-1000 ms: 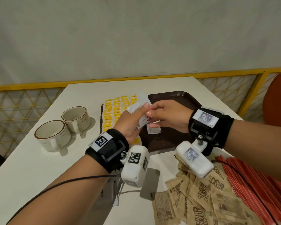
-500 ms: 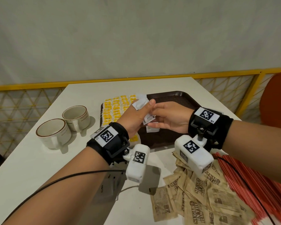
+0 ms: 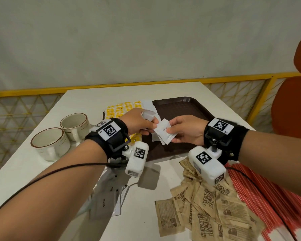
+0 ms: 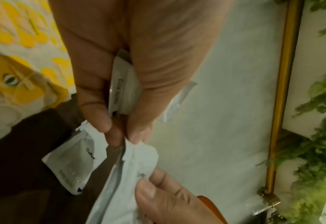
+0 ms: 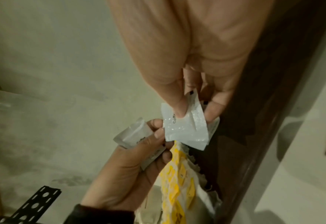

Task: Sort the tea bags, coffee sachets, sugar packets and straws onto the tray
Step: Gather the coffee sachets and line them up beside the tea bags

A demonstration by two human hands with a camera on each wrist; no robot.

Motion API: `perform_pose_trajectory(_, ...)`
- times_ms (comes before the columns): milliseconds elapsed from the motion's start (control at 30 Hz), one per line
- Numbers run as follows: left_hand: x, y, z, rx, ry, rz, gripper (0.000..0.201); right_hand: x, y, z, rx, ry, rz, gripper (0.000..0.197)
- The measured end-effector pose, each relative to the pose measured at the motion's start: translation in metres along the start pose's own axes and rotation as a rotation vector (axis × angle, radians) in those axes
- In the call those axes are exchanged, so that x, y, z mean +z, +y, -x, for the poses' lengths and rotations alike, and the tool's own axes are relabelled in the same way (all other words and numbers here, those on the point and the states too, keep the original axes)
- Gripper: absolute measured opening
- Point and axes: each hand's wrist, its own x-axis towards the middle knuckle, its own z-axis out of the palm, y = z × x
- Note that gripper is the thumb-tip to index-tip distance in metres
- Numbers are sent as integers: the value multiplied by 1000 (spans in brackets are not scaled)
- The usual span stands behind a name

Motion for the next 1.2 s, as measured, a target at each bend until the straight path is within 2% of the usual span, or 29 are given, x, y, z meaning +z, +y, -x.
perform_pose_trajectory(133, 2, 6, -12, -32, 10, -184, 12, 0, 10, -10, 33, 45, 5, 17)
perform_pose_trajectory(267, 8, 7, -24, -67, 36, -325, 16, 0, 17, -22, -6, 161, 294, 17)
perform_pose_trajectory(333, 11, 7, -27, -77, 54, -350, 19, -1, 19, -26, -37, 196, 337, 20)
perform_pose_trajectory(433, 13, 5, -29, -88, 76, -368, 20, -2, 21, -31, -41, 201, 372, 21)
perform_pose_trajectory(567, 14, 8, -28, -94, 124, -396, 24, -3, 17, -30, -74, 198, 682, 23)
perform_pose_trajectory(633, 14, 11, -24, -79, 199, -305, 28, -2, 17, -30, -72, 183, 772, 29)
perform_pose_trajectory(733, 16, 15, -9, -52, 292, 66, 30, -1, 16, -31, -74, 172, 814, 33)
perform_pose_trajectory(833, 19, 13, 9, -88, 291, 435, 28, -1, 13, -27, -106, 161, 769, 30)
perform_pose_trajectory(900, 22, 11, 16, -175, 267, 616, 23, 0, 12, -24, -120, 140, 758, 28)
perform_pose_trajectory(1000, 31, 8, 19, -278, 269, 711, 24, 1, 12, -23, -129, 127, 739, 31)
perform_pose_trajectory(1200, 44, 4, 19, -343, 282, 704, 49, 2, 12, -26, -138, 133, 652, 28)
